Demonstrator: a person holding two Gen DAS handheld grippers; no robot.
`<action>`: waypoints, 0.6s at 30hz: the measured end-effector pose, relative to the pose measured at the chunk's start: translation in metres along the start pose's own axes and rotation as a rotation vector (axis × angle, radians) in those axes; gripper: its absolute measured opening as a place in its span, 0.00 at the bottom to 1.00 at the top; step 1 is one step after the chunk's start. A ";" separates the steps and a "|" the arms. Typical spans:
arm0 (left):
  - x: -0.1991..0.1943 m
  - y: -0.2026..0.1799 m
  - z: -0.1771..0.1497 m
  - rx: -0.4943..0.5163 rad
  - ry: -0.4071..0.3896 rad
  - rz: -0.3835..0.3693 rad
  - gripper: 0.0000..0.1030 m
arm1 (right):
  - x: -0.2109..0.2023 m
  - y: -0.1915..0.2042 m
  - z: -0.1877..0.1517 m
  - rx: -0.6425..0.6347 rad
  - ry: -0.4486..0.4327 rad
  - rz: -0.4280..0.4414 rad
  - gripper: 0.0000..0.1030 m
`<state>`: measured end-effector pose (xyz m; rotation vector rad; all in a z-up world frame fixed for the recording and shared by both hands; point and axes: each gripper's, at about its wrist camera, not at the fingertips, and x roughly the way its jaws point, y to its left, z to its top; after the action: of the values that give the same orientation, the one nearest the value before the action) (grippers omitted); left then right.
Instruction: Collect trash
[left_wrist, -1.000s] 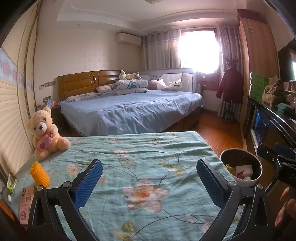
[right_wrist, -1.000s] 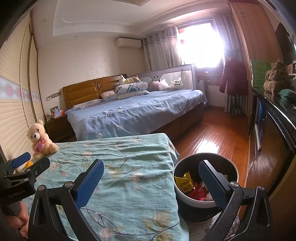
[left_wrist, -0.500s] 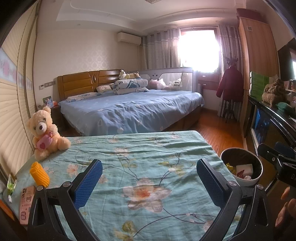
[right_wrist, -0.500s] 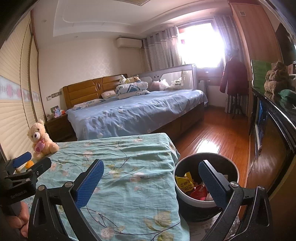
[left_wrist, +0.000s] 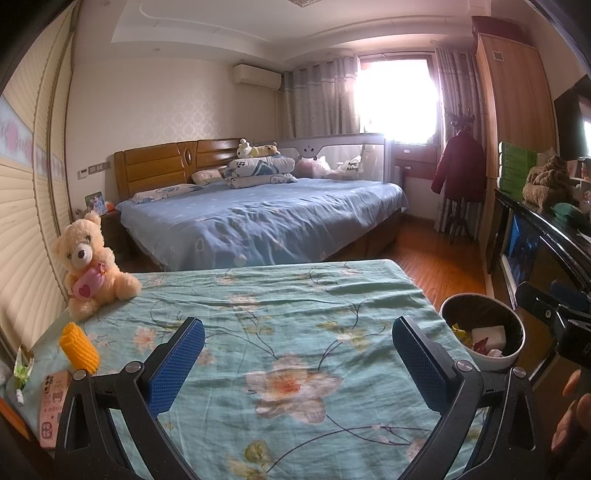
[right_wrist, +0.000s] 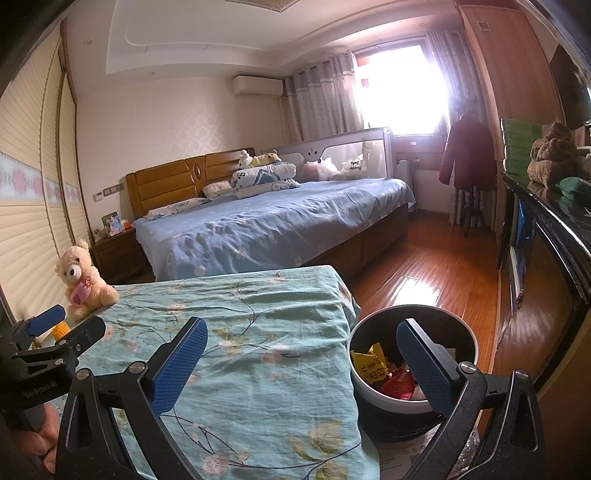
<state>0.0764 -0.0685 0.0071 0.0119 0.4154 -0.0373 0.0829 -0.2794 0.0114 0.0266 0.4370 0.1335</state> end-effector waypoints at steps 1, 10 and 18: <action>0.000 0.000 0.000 0.001 0.000 0.003 0.99 | 0.000 0.000 0.000 0.000 0.000 0.000 1.00; 0.000 -0.001 -0.001 0.002 0.001 -0.001 0.99 | 0.000 0.001 0.001 -0.002 0.001 0.001 1.00; 0.001 -0.001 -0.001 0.003 0.003 -0.004 0.99 | 0.001 0.000 0.000 0.001 0.006 0.004 1.00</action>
<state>0.0768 -0.0695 0.0059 0.0144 0.4187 -0.0414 0.0833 -0.2792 0.0111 0.0277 0.4425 0.1376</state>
